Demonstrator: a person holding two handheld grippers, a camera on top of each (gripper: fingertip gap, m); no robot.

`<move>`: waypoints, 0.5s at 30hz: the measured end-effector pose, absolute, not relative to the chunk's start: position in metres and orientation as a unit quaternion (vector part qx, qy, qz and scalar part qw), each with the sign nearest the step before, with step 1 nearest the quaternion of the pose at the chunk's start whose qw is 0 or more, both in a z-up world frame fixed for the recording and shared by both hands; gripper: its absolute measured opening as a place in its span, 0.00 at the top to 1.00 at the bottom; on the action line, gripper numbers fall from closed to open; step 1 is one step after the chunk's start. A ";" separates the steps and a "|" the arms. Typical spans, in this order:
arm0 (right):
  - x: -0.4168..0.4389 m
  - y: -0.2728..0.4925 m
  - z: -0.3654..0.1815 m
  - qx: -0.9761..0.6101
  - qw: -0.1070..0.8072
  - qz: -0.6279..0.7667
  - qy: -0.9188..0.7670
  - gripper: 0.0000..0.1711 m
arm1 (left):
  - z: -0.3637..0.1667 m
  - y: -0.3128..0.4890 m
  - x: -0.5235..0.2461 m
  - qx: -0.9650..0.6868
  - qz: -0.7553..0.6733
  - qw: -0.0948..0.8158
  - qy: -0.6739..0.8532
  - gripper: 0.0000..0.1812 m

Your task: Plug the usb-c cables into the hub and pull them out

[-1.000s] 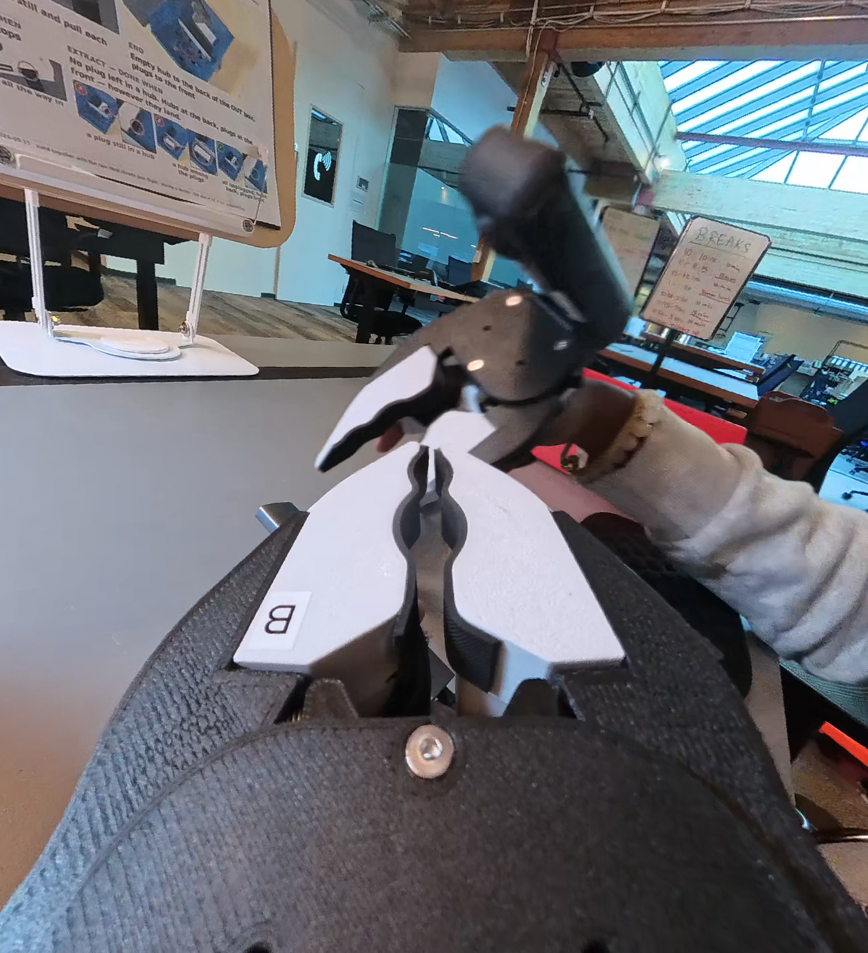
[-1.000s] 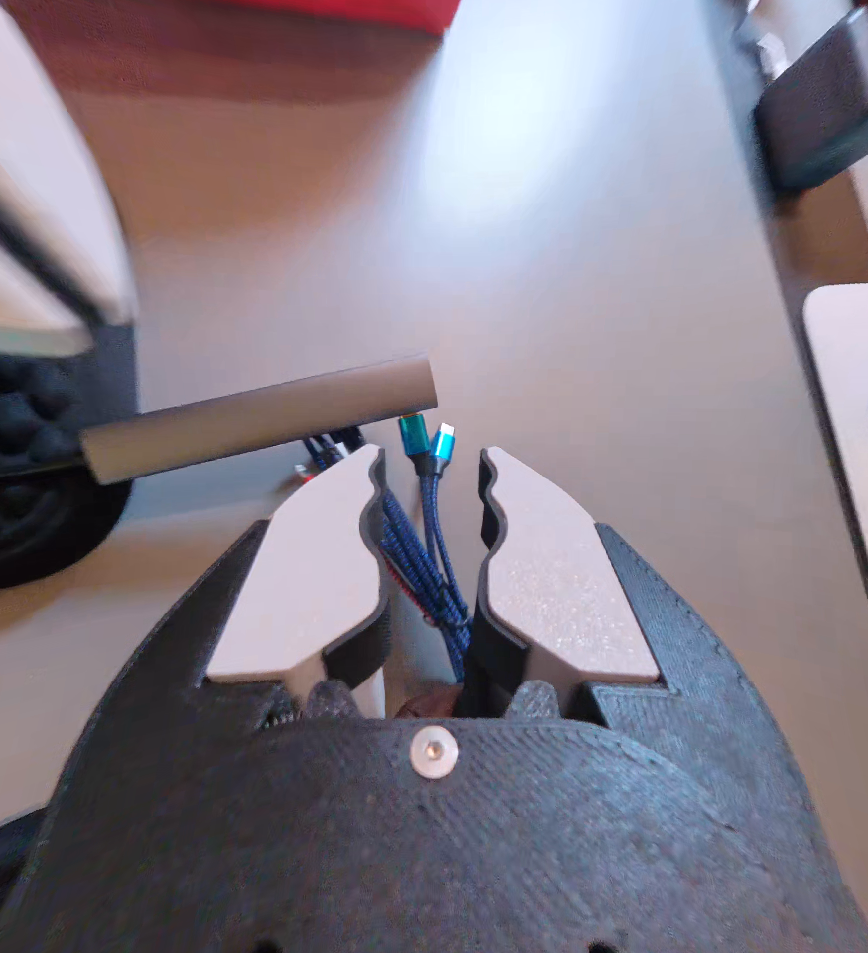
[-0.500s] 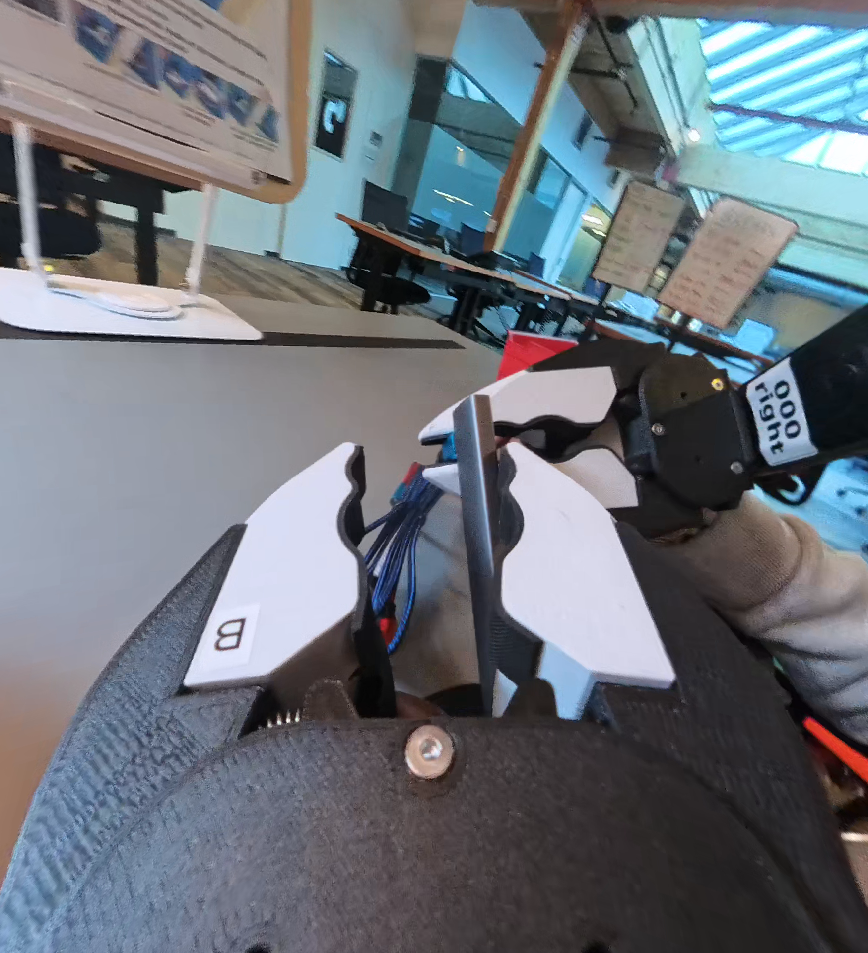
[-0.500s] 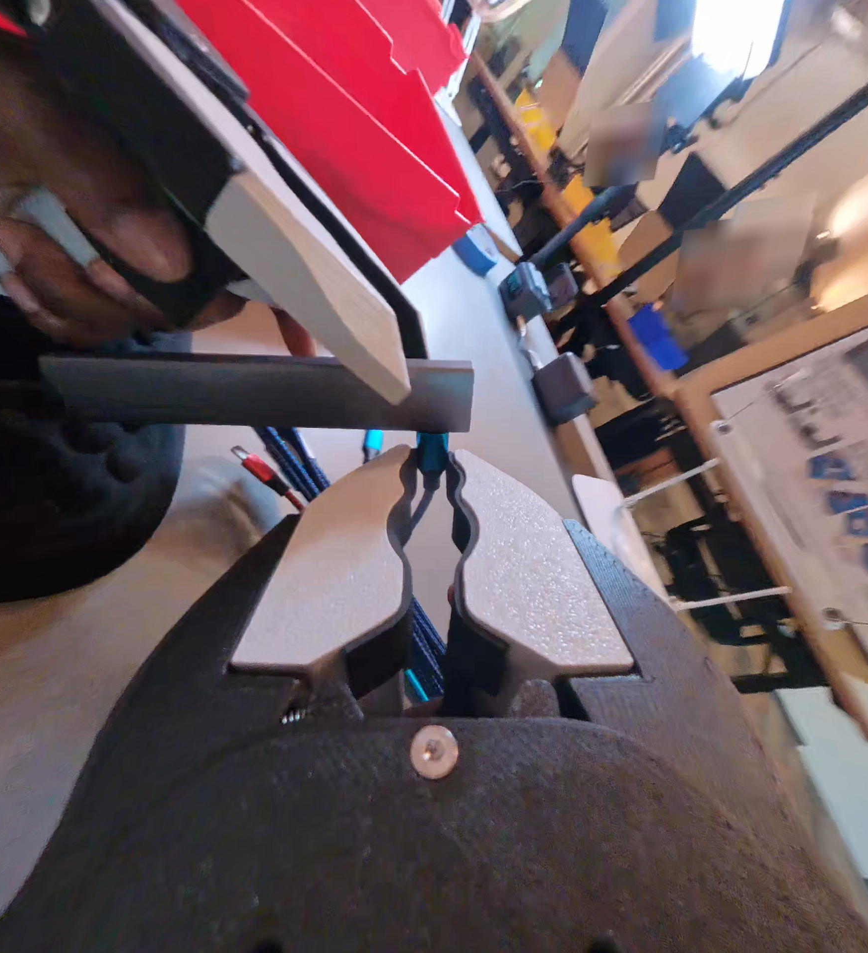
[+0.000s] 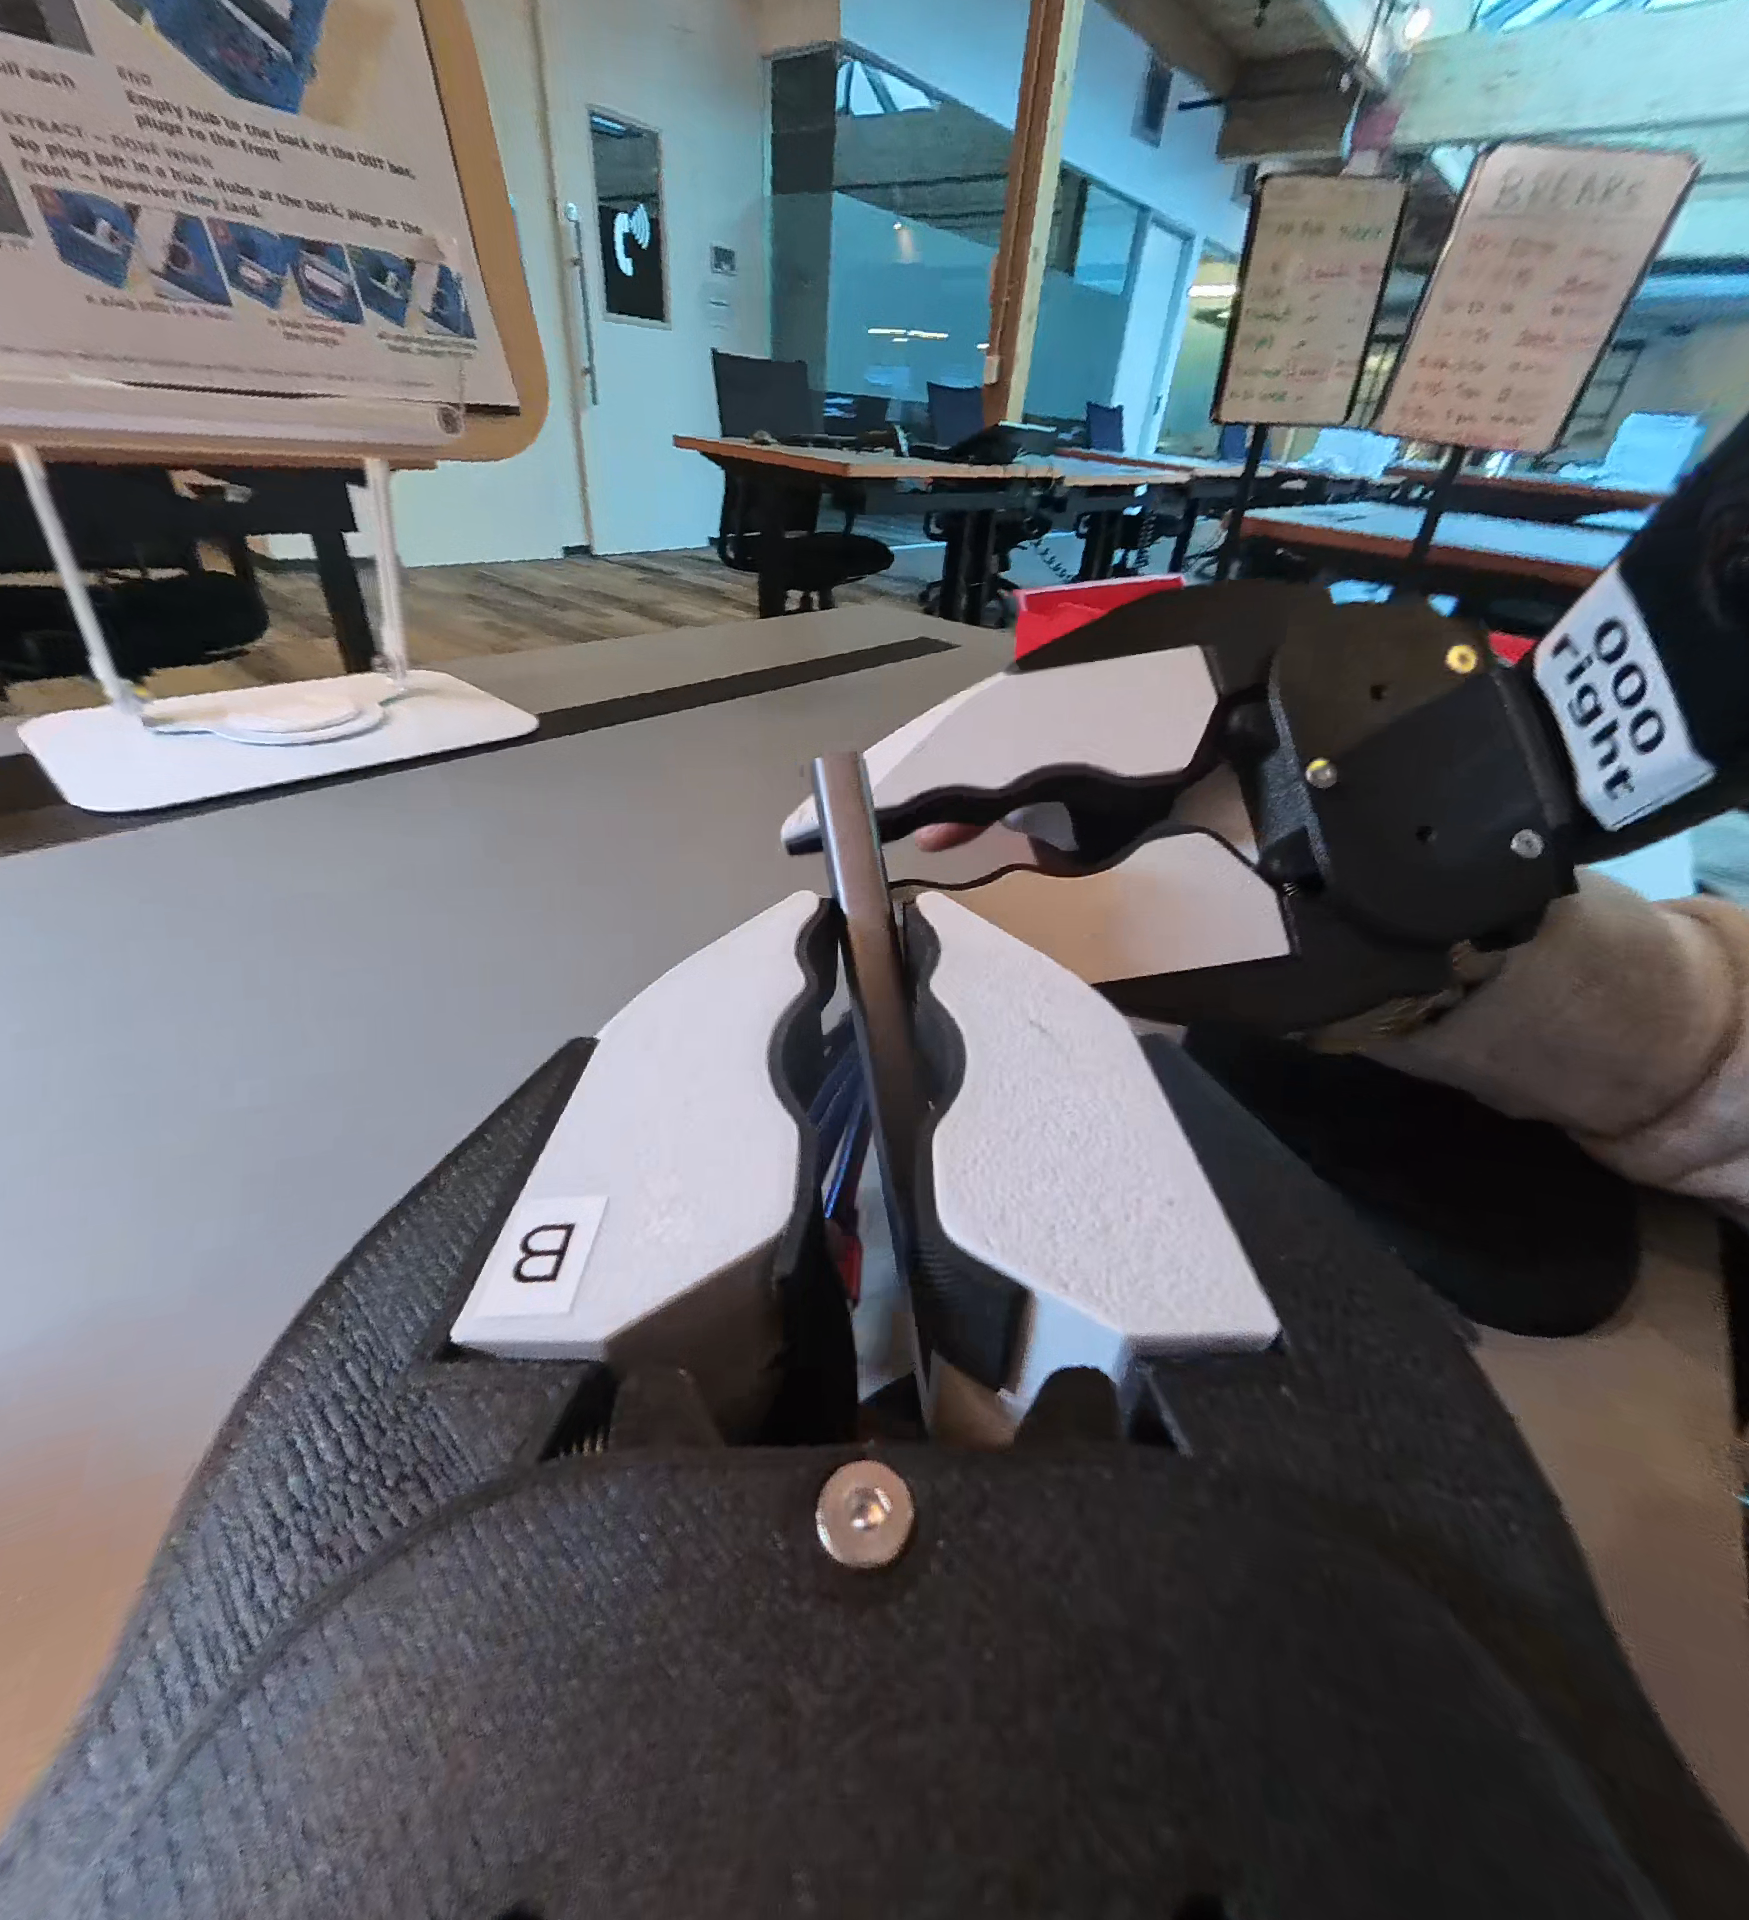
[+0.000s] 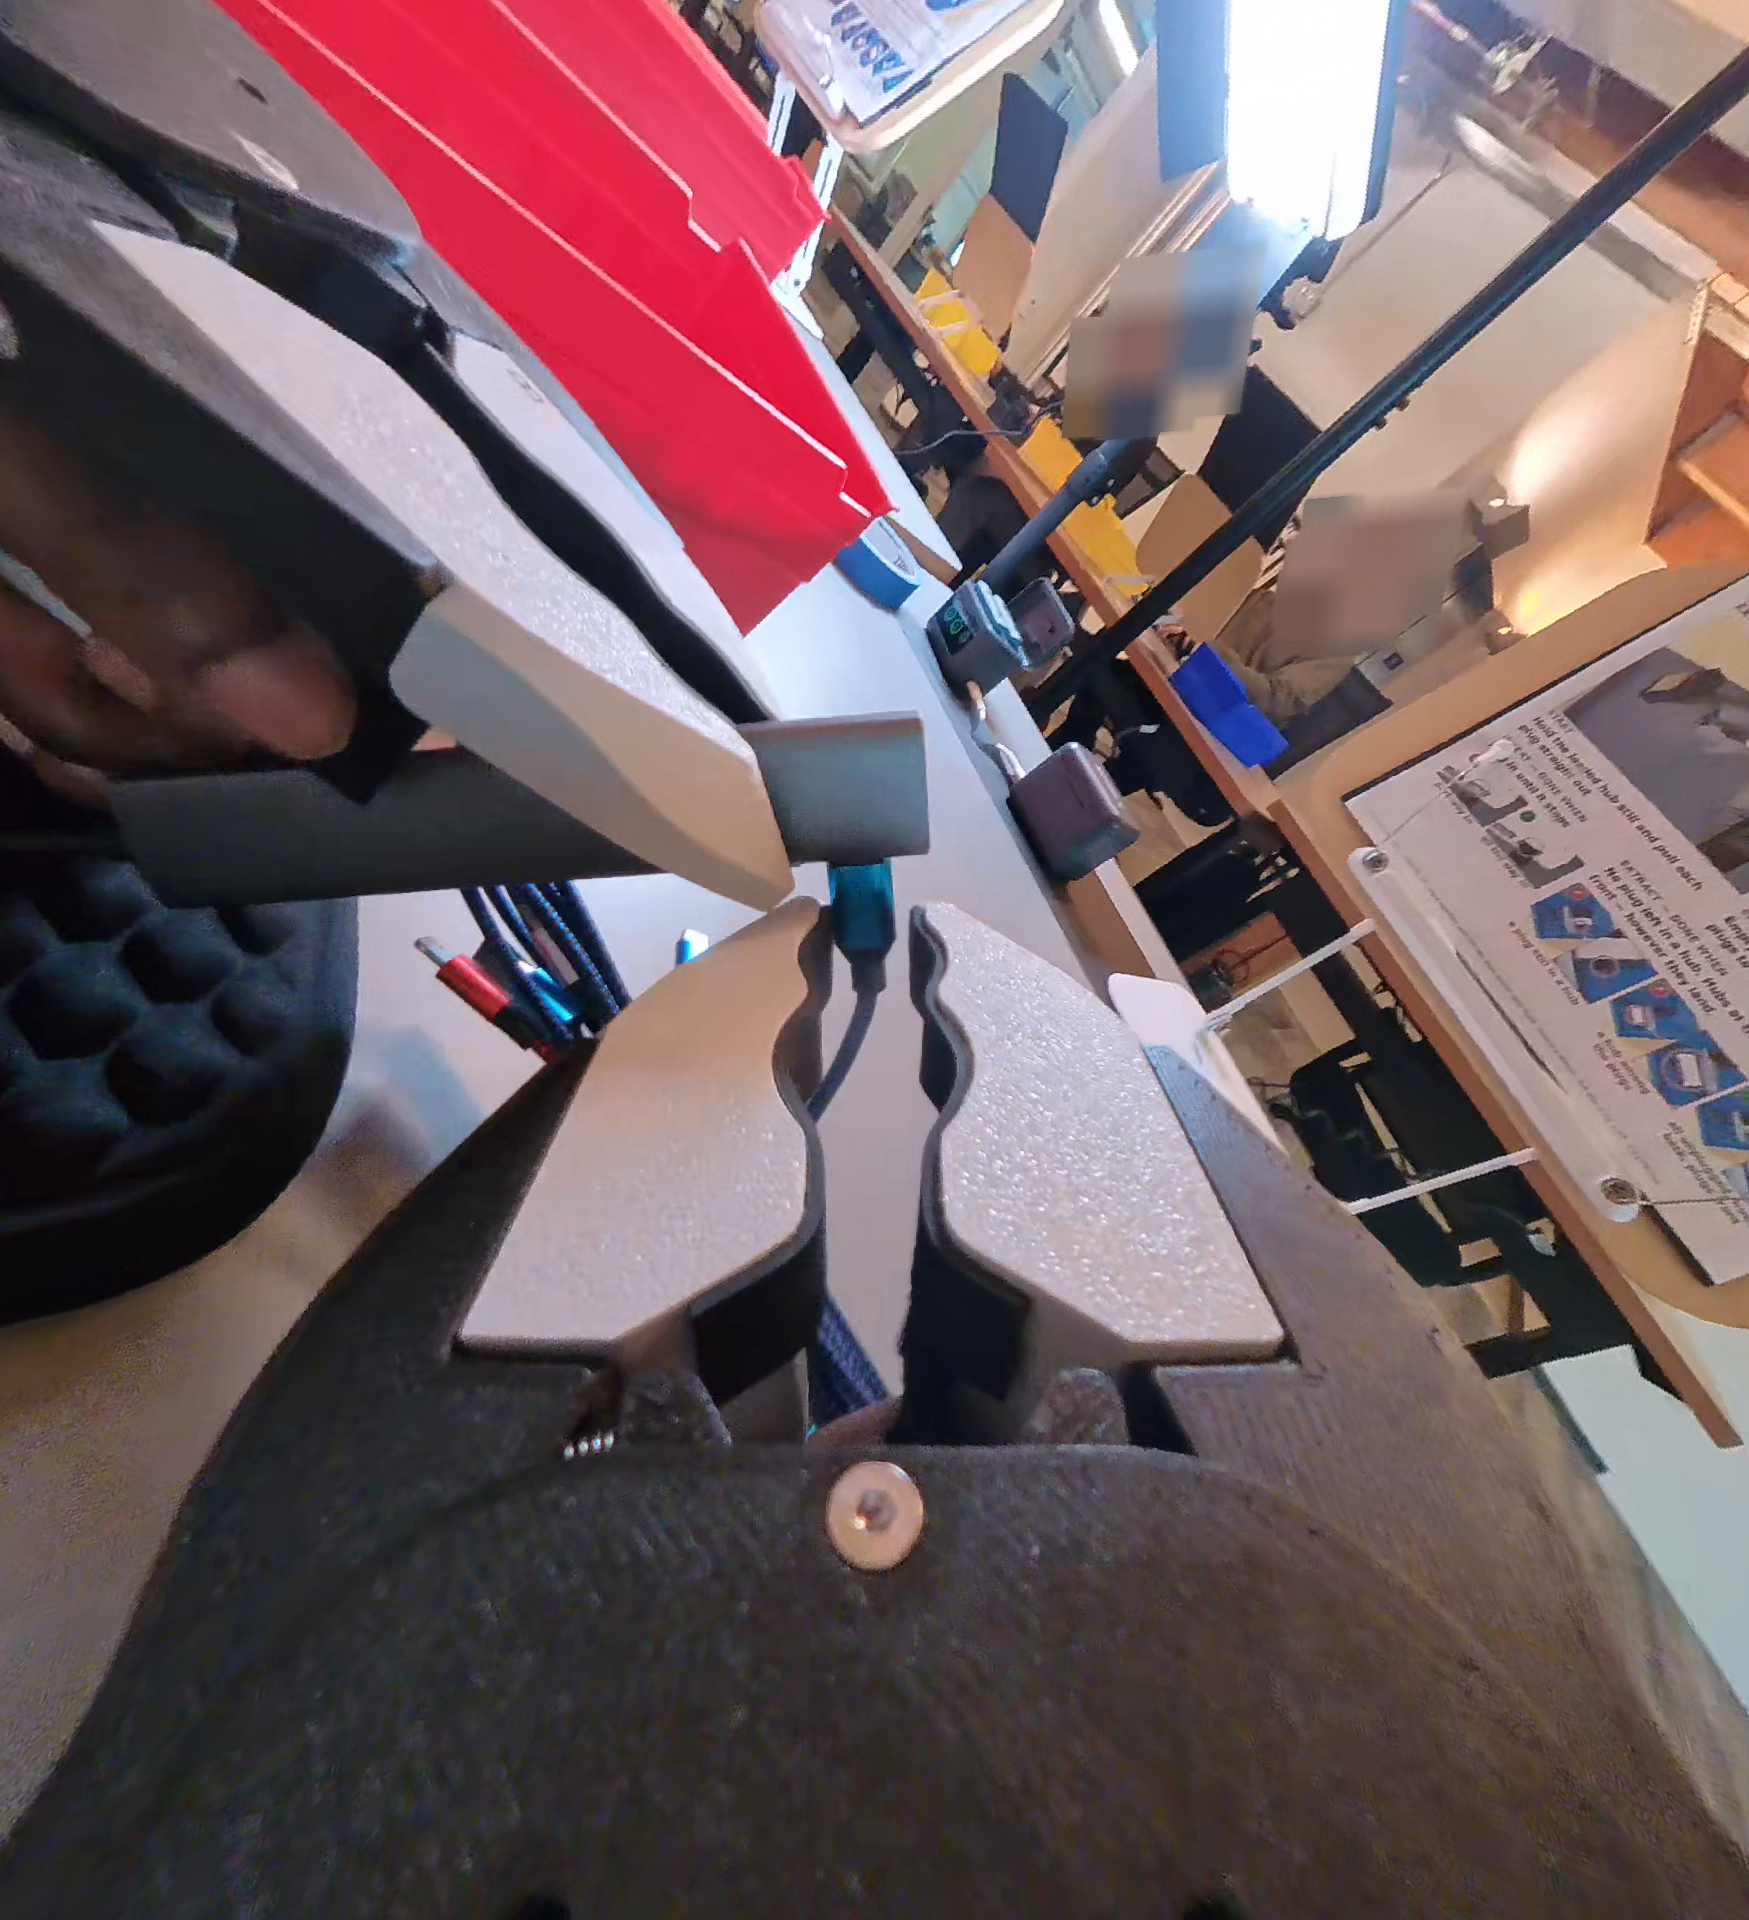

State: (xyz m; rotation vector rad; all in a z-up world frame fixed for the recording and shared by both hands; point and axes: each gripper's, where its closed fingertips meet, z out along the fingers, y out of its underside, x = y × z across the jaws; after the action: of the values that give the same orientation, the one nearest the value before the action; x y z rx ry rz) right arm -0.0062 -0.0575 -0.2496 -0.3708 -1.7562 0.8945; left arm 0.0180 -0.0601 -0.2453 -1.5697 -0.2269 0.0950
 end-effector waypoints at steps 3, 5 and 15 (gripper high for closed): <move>-0.006 -0.059 -0.250 -0.126 0.566 0.356 -0.733 0.94 | -0.247 -0.059 0.020 -0.708 0.024 0.699 -0.097 0.93; -0.007 -0.058 -0.251 -0.102 0.595 0.321 -0.729 0.94 | -0.248 -0.059 0.020 -0.709 0.032 0.698 -0.098 0.94; -0.017 -0.060 -0.263 -0.177 0.546 0.365 -0.733 0.94 | -0.252 -0.062 0.010 -0.713 0.110 0.682 -0.123 0.95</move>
State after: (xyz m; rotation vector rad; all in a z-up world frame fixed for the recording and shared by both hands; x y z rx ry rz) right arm -0.0174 -0.0601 -0.2627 -0.4203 -1.7372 0.8645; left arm 0.0096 -0.0617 -0.2524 -1.5997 -0.2752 0.2463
